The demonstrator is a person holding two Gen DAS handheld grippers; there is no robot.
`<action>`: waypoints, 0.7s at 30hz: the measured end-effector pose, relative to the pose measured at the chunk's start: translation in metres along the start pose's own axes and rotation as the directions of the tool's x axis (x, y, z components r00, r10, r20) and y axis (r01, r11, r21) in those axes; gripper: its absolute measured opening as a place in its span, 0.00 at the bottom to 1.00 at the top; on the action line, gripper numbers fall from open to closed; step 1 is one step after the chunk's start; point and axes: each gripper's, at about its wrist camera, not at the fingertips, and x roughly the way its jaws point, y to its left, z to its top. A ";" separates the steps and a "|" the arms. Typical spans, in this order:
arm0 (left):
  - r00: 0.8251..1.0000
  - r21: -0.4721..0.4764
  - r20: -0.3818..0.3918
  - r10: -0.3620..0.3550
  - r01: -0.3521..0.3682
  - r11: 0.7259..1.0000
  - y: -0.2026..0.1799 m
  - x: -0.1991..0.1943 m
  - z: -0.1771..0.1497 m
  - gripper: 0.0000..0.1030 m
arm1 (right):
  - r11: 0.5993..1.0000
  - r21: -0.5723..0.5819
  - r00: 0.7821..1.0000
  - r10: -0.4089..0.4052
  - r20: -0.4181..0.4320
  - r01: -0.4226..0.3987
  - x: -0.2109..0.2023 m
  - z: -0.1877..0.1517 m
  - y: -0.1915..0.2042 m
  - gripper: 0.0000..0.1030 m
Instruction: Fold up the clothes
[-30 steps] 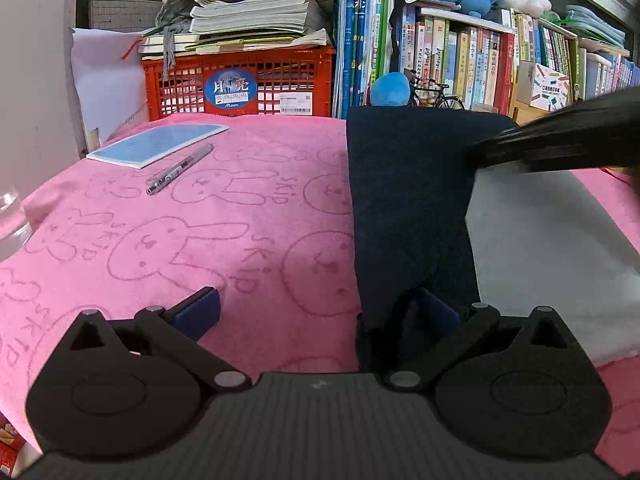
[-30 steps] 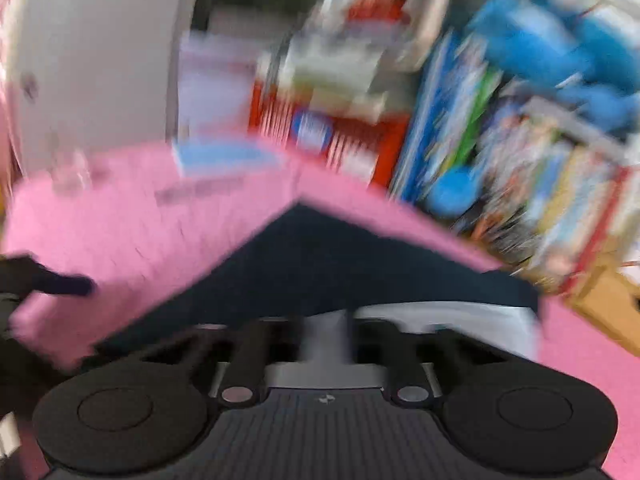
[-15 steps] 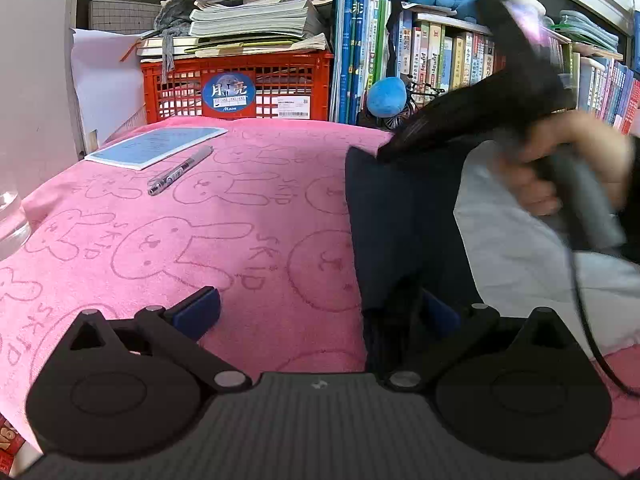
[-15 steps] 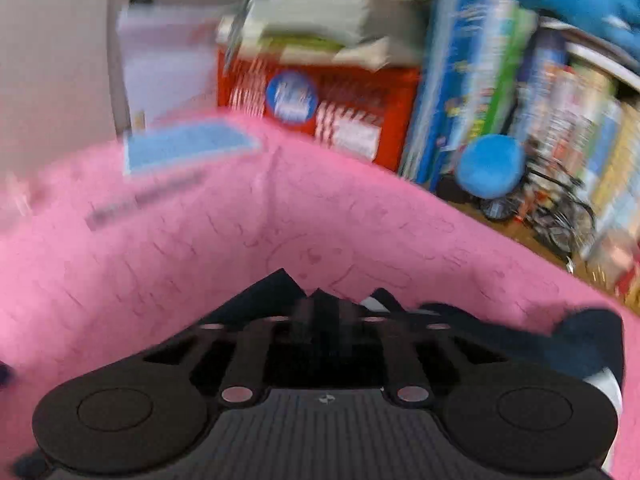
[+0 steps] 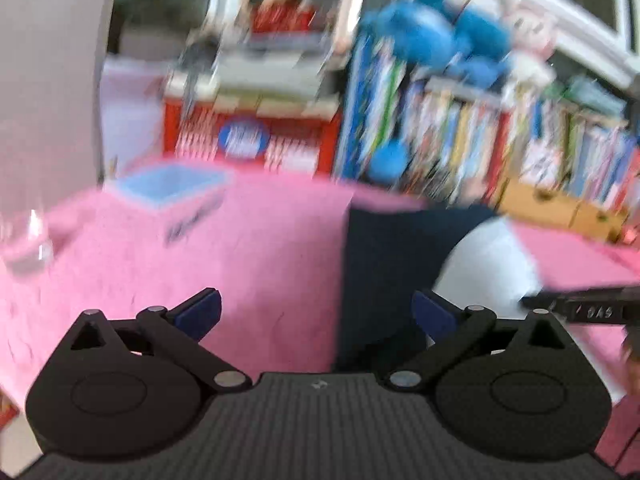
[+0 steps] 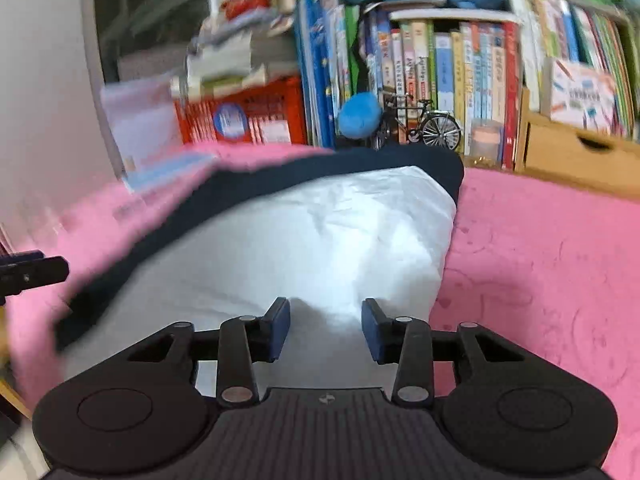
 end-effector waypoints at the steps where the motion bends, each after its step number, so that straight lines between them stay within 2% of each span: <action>1: 1.000 0.016 -0.006 -0.017 0.017 1.000 -0.011 0.002 -0.002 1.00 | 0.998 0.063 0.999 0.025 0.023 -0.027 -0.008 -0.002 -0.009 0.62; 2: 0.999 0.033 -0.012 -0.033 0.034 0.999 -0.021 0.004 -0.004 1.00 | 0.992 0.120 0.998 0.043 0.040 -0.048 -0.016 -0.004 -0.018 0.70; 6: 0.994 0.096 -0.039 -0.098 0.102 0.990 -0.064 0.013 -0.013 1.00 | 0.960 0.273 0.998 0.060 0.013 -0.061 -0.038 -0.026 -0.050 0.71; 10: 0.984 0.158 -0.071 -0.161 0.170 0.973 -0.106 0.021 -0.022 1.00 | 0.928 0.357 0.992 0.124 -0.011 -0.112 -0.045 -0.046 -0.066 0.74; 12: 0.991 0.226 -0.078 -0.108 0.123 0.966 -0.116 0.029 -0.037 1.00 | 0.918 0.374 0.991 0.136 0.010 -0.130 -0.047 -0.048 -0.068 0.77; 16: 0.990 0.236 -0.092 -0.109 0.128 0.963 -0.114 0.032 -0.041 1.00 | 0.906 0.405 0.991 0.129 0.018 -0.125 -0.019 -0.031 -0.069 0.78; 17: 0.989 0.238 -0.096 -0.109 0.129 0.963 -0.113 0.032 -0.042 1.00 | 0.903 0.412 0.992 0.125 0.018 -0.122 -0.010 -0.025 -0.069 0.77; 19: 0.989 0.242 -0.100 -0.111 0.132 0.961 -0.113 0.034 -0.043 1.00 | 0.899 0.424 0.994 0.111 0.015 -0.107 0.008 -0.014 -0.069 0.64; 20: 0.989 0.243 -0.100 -0.112 0.134 0.961 -0.113 0.035 -0.042 1.00 | 0.899 0.431 0.997 0.081 0.007 -0.076 0.022 -0.005 -0.070 0.54; 21: 0.988 0.245 -0.101 -0.114 0.135 0.960 -0.114 0.035 -0.041 1.00 | 0.888 0.456 0.998 0.059 0.004 -0.054 0.036 0.004 -0.075 0.52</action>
